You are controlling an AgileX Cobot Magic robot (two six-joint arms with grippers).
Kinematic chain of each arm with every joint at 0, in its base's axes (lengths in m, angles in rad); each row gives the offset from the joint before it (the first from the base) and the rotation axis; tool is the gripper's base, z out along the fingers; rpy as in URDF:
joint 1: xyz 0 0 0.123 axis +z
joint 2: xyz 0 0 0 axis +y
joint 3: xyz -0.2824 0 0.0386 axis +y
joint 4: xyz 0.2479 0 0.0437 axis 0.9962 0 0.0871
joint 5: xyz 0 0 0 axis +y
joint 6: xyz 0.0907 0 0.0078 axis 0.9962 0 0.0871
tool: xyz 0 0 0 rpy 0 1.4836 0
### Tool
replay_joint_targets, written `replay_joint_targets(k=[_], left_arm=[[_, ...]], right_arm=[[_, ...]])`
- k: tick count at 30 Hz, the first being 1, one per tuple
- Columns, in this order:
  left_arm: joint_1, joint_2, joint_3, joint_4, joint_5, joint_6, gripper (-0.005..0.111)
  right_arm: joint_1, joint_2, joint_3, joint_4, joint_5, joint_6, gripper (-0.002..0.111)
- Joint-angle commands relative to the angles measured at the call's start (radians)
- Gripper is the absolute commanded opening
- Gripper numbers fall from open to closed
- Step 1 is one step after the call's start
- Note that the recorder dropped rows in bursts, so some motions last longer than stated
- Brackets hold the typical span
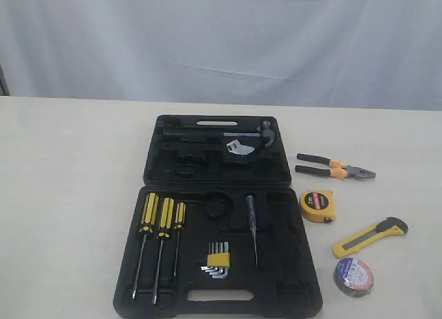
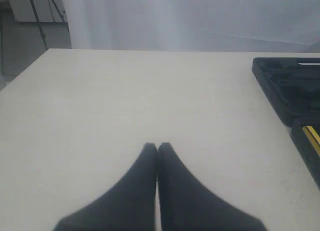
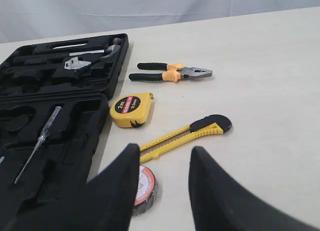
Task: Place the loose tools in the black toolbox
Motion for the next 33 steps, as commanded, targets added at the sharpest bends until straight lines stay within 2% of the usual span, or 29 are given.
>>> replay_joint_targets(k=[1,27,33], left_arm=[[-0.005,-0.001,0.003,0.0,-0.005,-0.006,0.0],[-0.005,-0.001,0.003,0.0,-0.005,-0.006,0.0],[-0.005,-0.001,0.003,0.0,-0.005,-0.006,0.0]], right_arm=[[-0.004,-0.004,0.003,0.0,-0.009,-0.001,0.033],[0.0,-0.004,0.003,0.0,-0.011,-0.001,0.033],[0.0,-0.004,0.003,0.0,-0.159,-0.001,0.033]])
